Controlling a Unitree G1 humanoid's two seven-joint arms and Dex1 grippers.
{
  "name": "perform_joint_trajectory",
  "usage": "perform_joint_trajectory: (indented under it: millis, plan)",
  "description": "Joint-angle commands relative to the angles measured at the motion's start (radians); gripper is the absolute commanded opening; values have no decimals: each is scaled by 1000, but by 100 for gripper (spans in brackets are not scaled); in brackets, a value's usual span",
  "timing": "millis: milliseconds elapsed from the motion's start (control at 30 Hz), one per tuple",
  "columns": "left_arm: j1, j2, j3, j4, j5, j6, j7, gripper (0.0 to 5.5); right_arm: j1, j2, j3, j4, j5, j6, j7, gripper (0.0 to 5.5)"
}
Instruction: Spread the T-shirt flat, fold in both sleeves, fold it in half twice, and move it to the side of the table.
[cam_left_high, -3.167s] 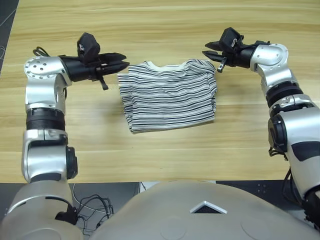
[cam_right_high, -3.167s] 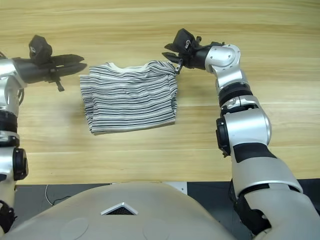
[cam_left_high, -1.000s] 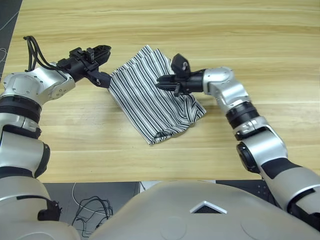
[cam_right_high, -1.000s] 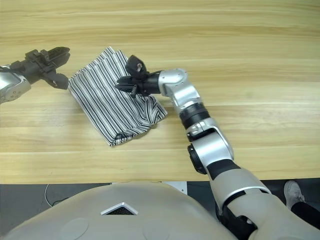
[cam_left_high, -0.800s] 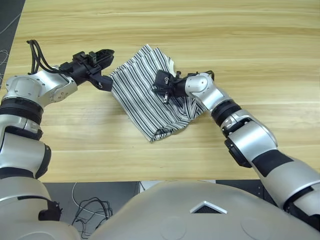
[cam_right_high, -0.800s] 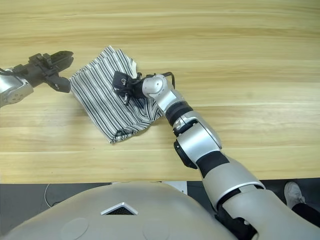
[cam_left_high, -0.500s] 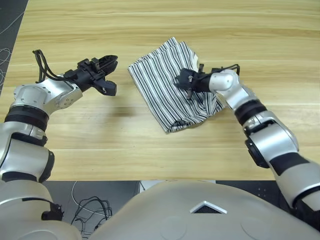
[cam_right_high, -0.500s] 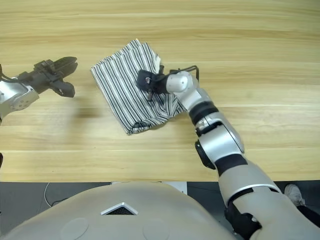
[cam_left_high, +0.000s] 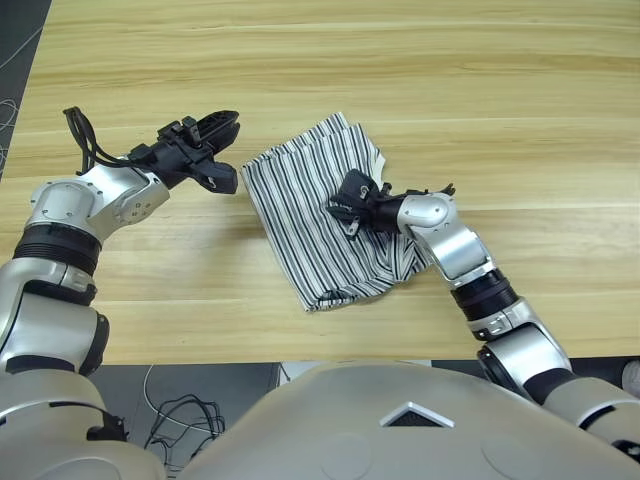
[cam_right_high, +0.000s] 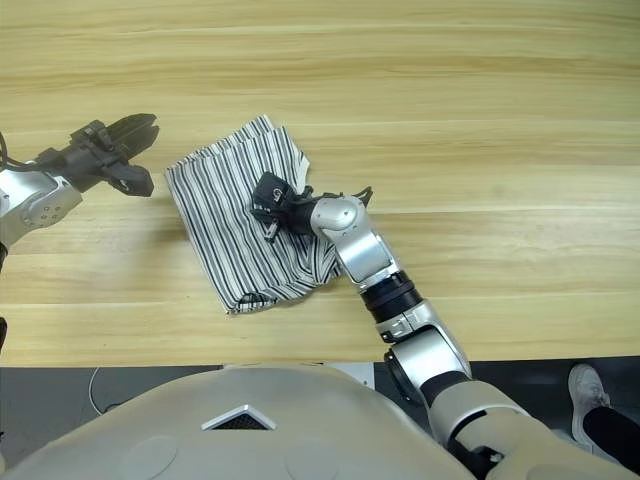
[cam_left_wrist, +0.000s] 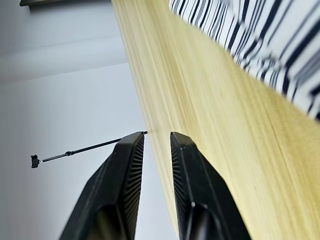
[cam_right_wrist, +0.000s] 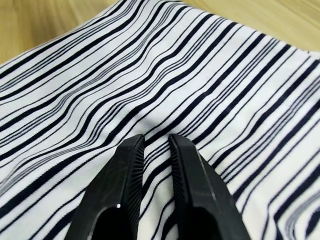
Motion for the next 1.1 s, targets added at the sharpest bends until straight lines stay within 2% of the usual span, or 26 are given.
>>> perform_joint_trajectory:
  millis: [33,167,233,333,467,567,633,700,767,800,867,967,1100]
  plan:
    - [-3,6,11,-3,-6,-2,-30,96,-91,32,-62,209,10,-53,-75,94]
    - [-2,2,15,-9,-11,-4,-40,96,-195,66,-131,476,24,-167,-153,94]
    - [13,-1,32,-20,-61,-23,-73,96,-196,69,-169,447,69,-160,-124,94]
    - [55,-8,82,-52,-210,-60,-168,96,-152,44,-222,210,180,-41,-33,94]
    - [125,21,138,-182,-330,-61,-264,96,-126,-91,-330,-272,431,314,92,94]
    - [175,24,163,-286,-419,-45,-343,96,-195,-173,-457,-435,619,529,117,94]
    - [221,24,185,-380,-507,-15,-421,96,-243,-237,-510,-467,690,584,148,94]
    - [297,45,195,-492,-624,34,-540,96,-222,-394,-445,-410,556,321,282,94]
    - [400,90,178,-589,-685,68,-656,120,-176,-593,-293,-160,246,-291,403,111]
    - [451,111,167,-617,-686,77,-694,137,-169,-679,-214,-11,99,-592,406,126]
    - [534,145,152,-656,-672,88,-742,172,-161,-776,-131,188,-40,-979,426,166]
    - [609,182,148,-699,-686,85,-802,215,-131,-821,-100,300,-84,-1245,434,215]
    - [674,215,176,-759,-702,104,-866,285,-135,-803,-40,389,-134,-1423,403,303]
